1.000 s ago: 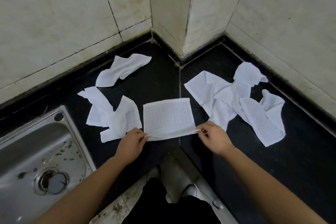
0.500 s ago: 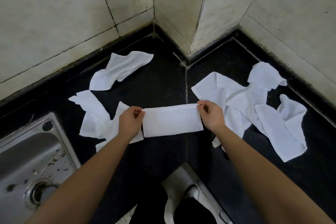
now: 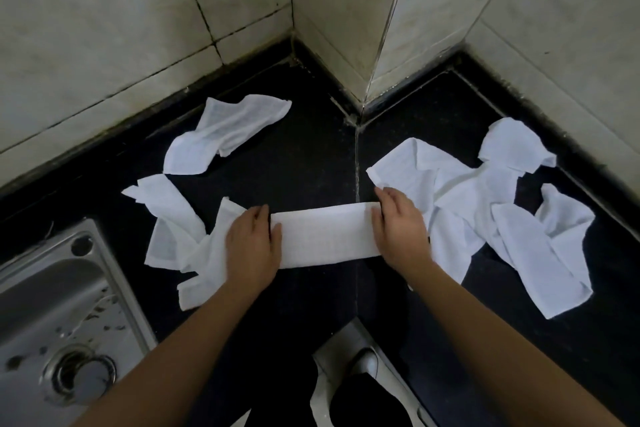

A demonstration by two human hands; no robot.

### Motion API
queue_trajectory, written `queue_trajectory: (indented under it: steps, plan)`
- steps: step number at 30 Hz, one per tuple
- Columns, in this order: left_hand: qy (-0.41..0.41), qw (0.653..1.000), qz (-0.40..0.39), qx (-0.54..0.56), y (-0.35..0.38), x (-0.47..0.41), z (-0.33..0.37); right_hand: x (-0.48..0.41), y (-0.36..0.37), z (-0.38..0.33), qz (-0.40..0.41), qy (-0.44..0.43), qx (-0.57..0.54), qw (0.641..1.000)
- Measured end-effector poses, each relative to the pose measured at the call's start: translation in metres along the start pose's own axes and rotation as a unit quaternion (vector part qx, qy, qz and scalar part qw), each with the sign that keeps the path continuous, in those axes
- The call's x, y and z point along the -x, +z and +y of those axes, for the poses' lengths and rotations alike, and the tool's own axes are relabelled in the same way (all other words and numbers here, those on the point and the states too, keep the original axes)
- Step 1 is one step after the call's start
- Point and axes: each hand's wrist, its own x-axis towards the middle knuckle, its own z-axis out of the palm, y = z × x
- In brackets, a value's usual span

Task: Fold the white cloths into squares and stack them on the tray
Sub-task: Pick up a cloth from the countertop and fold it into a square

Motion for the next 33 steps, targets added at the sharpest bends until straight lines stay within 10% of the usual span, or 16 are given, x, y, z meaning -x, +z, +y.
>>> queue_trajectory:
  steps: [4, 15, 25, 30, 33]
  plan:
    - [0.136, 0.979, -0.087, -0.125, 0.01, 0.011, -0.001, 0.019, 0.023, -0.032, -0.104, -0.125, 0.093, 0.982]
    - [0.112, 0.964, -0.159, -0.179, 0.025, 0.016, -0.009, 0.021, 0.06, -0.043, -0.183, -0.108, 0.12, 0.97]
    - [0.107, 0.965, -0.157, -0.183, 0.029, 0.016, -0.011, 0.021, 0.039, -0.019, -0.16, -0.04, 0.126, 0.978]
    - [0.108, 0.963, -0.15, -0.194, 0.03, 0.012, -0.011, 0.037, 0.009, -0.015, -0.022, 0.09, 0.033, 0.995]
    - [0.103, 0.962, -0.156, -0.197, 0.03, 0.015, -0.01, 0.045, -0.005, -0.02, -0.116, 0.186, 0.027, 0.975]
